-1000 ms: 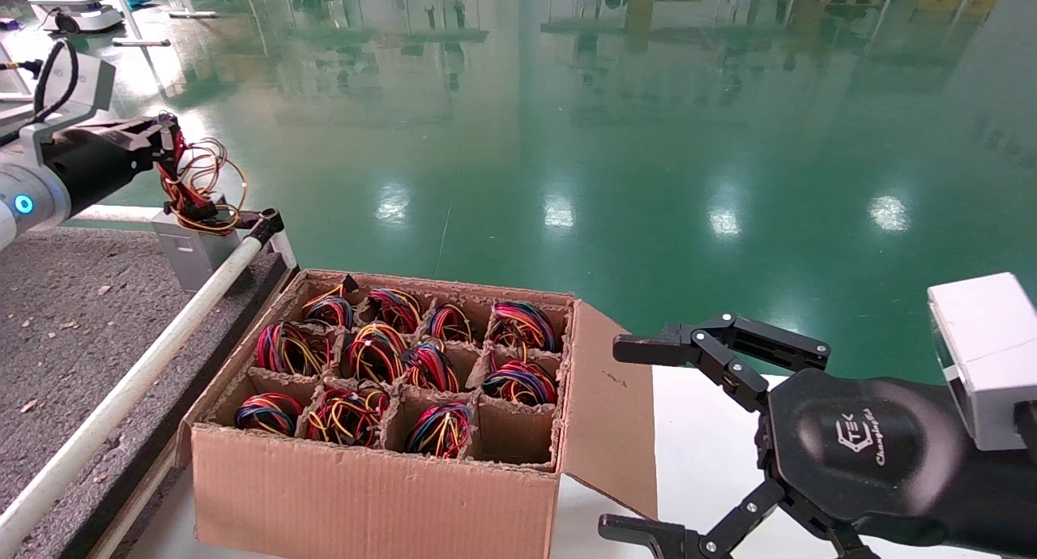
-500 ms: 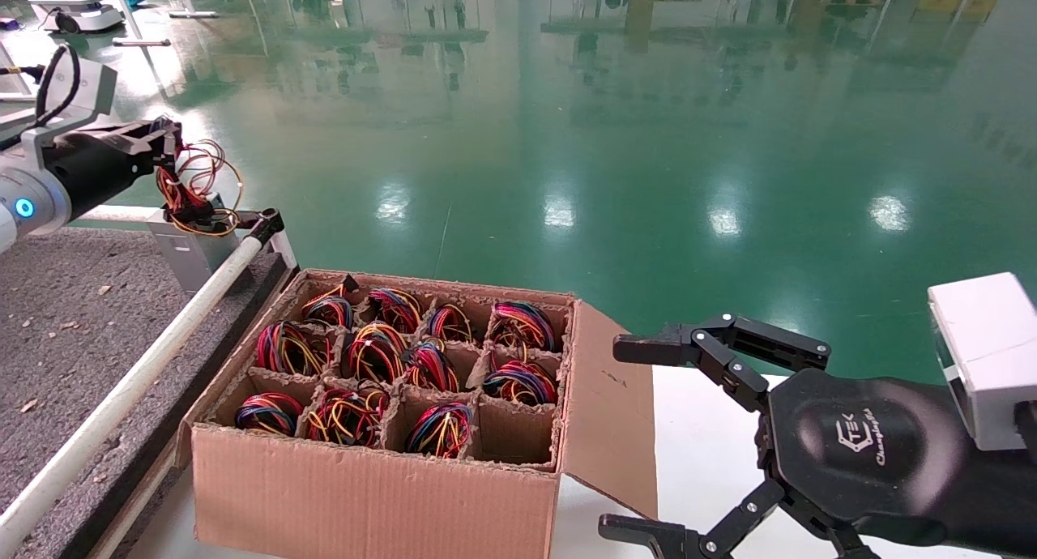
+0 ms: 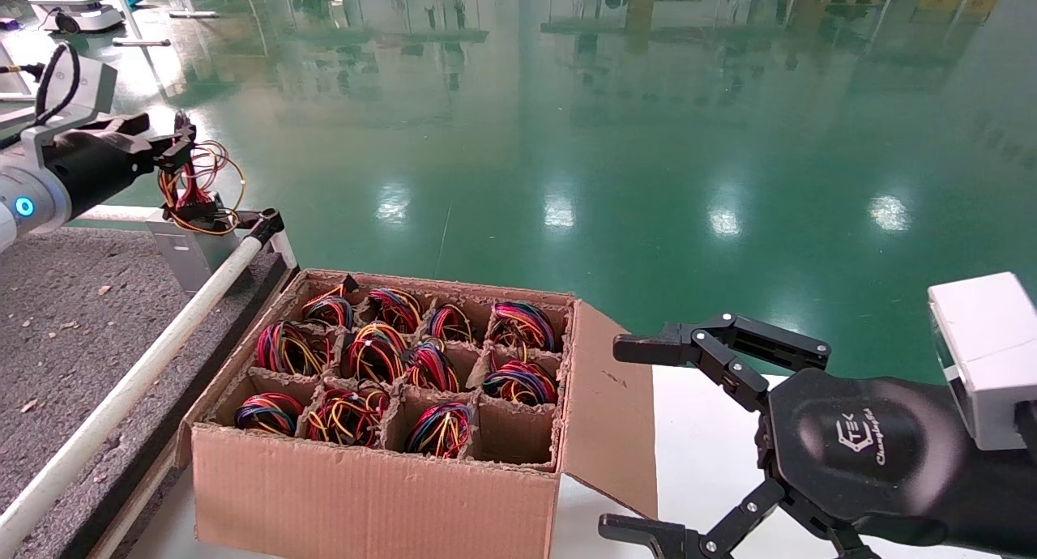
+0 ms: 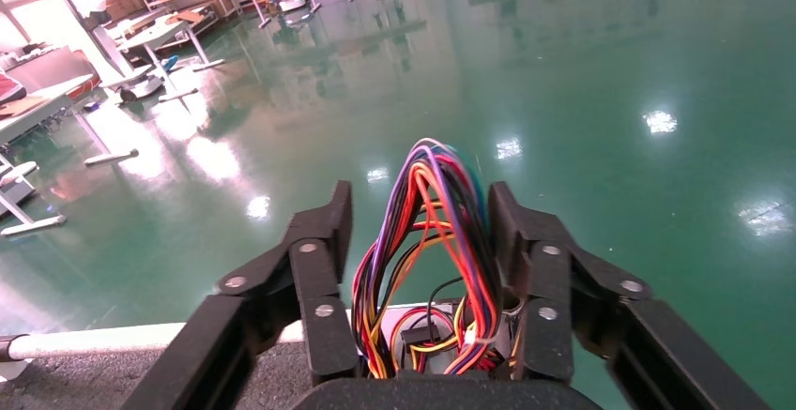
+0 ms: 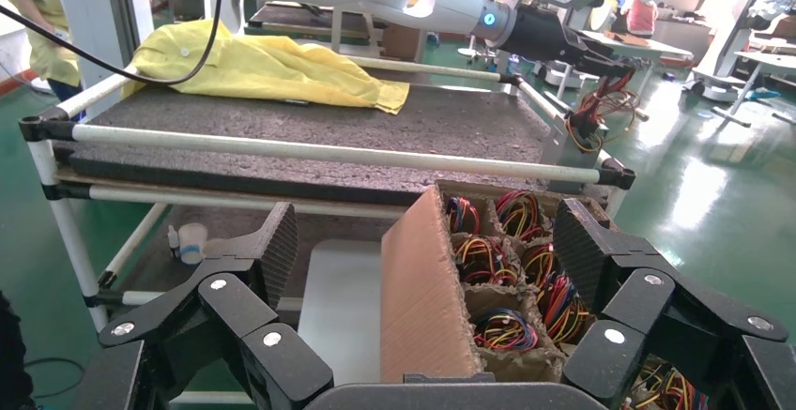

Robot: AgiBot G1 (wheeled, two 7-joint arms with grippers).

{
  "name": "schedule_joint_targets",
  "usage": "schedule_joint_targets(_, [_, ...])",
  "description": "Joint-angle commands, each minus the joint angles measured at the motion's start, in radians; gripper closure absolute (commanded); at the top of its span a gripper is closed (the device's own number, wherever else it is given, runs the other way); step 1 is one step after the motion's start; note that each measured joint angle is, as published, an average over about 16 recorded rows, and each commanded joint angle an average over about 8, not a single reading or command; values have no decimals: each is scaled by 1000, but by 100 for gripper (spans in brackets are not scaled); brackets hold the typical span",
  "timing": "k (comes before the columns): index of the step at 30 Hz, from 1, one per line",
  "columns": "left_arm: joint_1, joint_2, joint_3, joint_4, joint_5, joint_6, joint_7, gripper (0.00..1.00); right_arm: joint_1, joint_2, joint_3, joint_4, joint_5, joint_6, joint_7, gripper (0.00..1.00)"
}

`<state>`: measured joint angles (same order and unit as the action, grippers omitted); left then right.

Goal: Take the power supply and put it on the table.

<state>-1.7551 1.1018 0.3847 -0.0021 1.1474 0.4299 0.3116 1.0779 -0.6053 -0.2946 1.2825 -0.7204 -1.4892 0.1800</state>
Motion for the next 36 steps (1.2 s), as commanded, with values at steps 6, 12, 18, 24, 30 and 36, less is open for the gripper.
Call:
schedule_joint_targets(6, [0,0,0,0,0,0,0,0,0,0,0,0,0,0,0,0])
schedule_joint_targets(12, [-1,0,0,-1,0,0,-1,0,0,0,0,0,0,0,0,0])
schedule_joint_targets(18, [-2,1,-2,1,-3,0,-5,0,0,0,0,0,0,0,0,0])
schedule_joint_targets(24, [-15,5,-14,-2,-21,-7,-22,0,0,0,0,-1,0,0,0,0])
schedule_joint_targets(30, [-26,6,-41,-31,-59,-17,-31,0,1,0,0,-1,0,0,-1,0])
schedule_joint_targets(36, [-45,6,-75,-60,-106,-24,-47,0,1,0,-1,-1,1,0,-1,0])
